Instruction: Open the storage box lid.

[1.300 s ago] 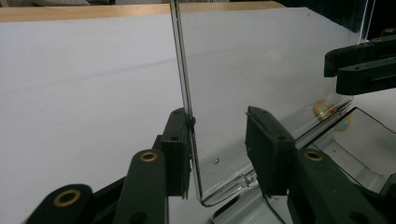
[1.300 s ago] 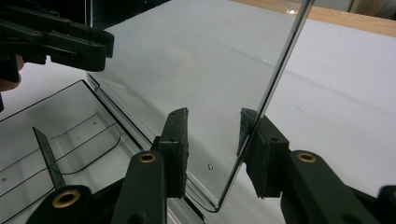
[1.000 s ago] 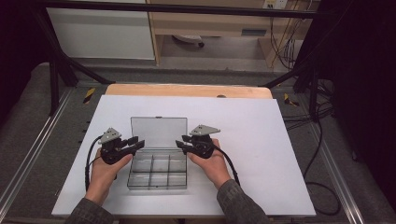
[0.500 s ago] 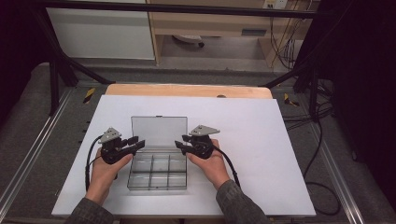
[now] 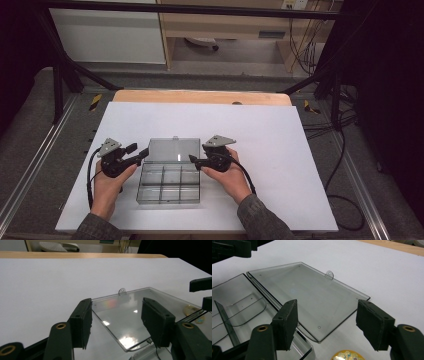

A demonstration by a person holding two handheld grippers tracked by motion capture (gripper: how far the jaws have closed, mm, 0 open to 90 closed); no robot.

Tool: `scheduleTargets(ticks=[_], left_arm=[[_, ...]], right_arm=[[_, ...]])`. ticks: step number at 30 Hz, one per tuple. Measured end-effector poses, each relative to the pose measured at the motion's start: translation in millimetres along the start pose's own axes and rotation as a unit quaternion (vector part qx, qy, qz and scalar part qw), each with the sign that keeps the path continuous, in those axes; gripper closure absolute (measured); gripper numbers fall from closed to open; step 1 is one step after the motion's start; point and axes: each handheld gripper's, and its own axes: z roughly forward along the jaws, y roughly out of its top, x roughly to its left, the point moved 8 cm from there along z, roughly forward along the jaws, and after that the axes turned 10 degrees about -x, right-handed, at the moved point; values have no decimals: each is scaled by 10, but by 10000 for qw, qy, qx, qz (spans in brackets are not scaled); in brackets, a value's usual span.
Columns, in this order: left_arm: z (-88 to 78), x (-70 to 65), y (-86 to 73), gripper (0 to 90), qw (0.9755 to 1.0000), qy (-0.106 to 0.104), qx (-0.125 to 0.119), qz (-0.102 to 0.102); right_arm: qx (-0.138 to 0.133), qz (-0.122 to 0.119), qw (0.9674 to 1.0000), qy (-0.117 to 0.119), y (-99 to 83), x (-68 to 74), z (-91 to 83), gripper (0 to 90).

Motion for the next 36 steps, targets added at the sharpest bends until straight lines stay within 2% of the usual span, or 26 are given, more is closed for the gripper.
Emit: scheduleTargets(ticks=[3,10,14,16,23,29,36], left_arm=[[-47,0,-25,384,10000,52,59,-59],[-172,-28,-65,289,9996,228,190,-4],[-192,-33,-99,220,9989,317,357,8],[-205,-35,-117,189,9985,347,420,-24],[-255,-13,-126,119,9977,483,475,-46],[-278,27,-135,89,9969,589,514,-75],[-281,64,-155,82,9962,629,598,28]], right_arm=[[-10,-29,10000,38,16,2,-30,289],[60,-45,9999,138,32,27,-80,184],[210,-225,9995,67,8,23,-124,127],[276,-204,9994,6,-2,20,-152,103],[432,-330,9985,-78,-50,-19,-203,73],[492,-276,9982,-178,-76,-96,-243,66],[621,-249,9975,-236,-133,-154,-257,66]])
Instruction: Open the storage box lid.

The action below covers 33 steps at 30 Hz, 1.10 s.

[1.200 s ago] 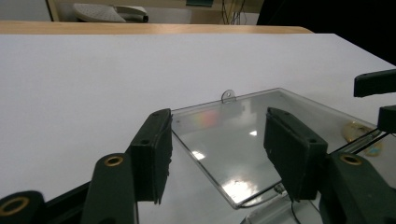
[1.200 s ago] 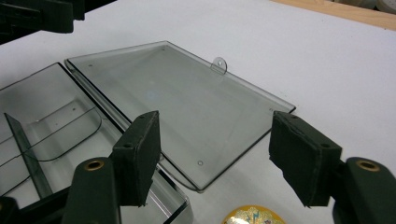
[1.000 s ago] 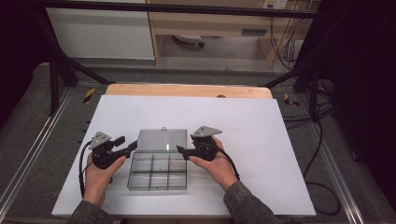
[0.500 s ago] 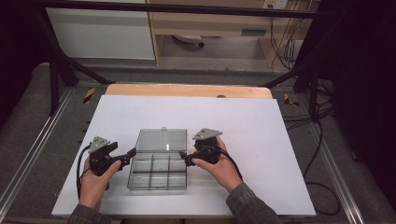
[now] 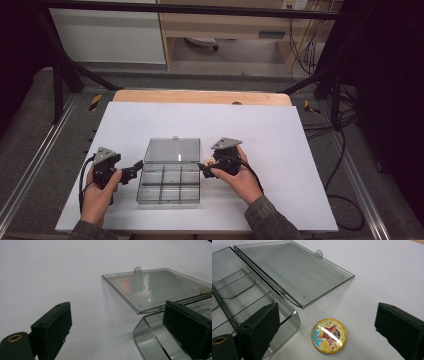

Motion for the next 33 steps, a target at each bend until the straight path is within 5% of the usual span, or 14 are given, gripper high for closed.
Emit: scheduleTargets(ticks=[16,33], left_arm=[[-7,44,5,80,10000,56,-8,30],[-12,41,5,81,10000,50,7,64]], right_arm=[[152,203,9995,-192,-123,-197,3,95],[209,-76,9997,-34,-186,-129,-28,355]])
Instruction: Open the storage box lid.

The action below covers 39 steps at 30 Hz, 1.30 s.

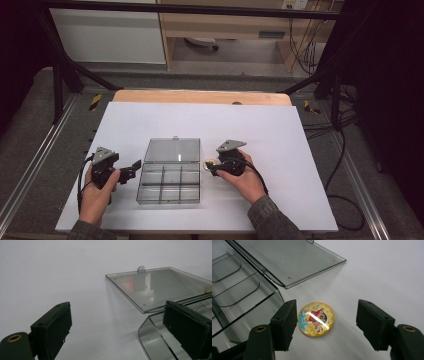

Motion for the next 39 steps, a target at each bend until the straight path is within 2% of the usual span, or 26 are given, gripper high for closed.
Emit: scheduleTargets(ticks=[13,18,39], left_arm=[[8,-19,-12,83,10000,-47,45,20],[6,-21,-11,84,10000,-54,40,10],[10,-30,-13,86,10000,-67,48,18]], right_arm=[[44,-117,9999,113,-18,88,28,435],[75,-194,9997,99,-34,100,47,443],[113,-217,9997,84,-74,112,90,475]])
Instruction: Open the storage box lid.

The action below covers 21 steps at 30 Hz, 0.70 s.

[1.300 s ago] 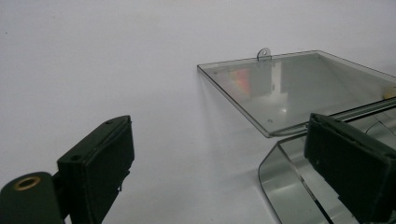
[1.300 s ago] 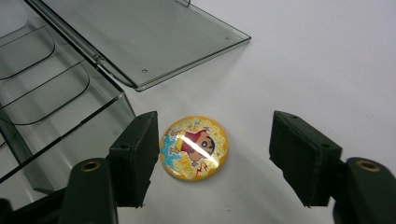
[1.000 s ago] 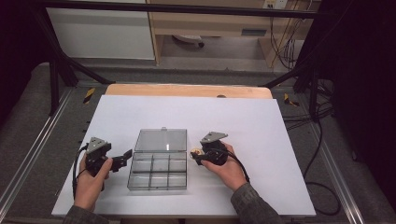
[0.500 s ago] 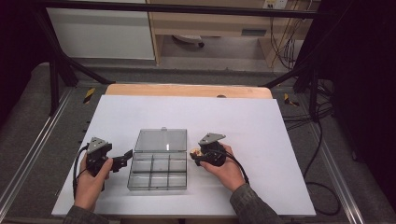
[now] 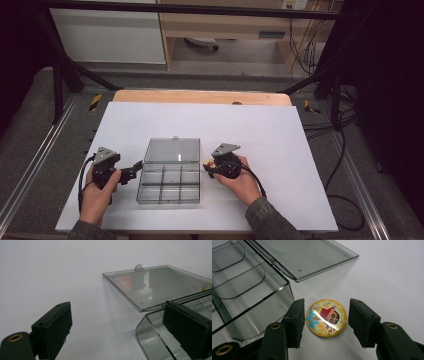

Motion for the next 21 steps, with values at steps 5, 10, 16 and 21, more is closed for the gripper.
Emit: scheduleTargets(ticks=[5,10,16,21], left_arm=[[0,0,-1,87,10000,-3,4,2],[2,-2,-3,88,10000,-13,9,18],[2,-8,-3,89,10000,-27,15,15],[6,-14,-6,89,10000,-42,20,0]], right_arm=[[19,-39,10000,15,-6,24,13,482],[45,-82,10000,12,-17,30,24,488],[79,-91,9999,-9,-35,33,46,488],[97,-133,9999,-38,-42,18,59,480]])
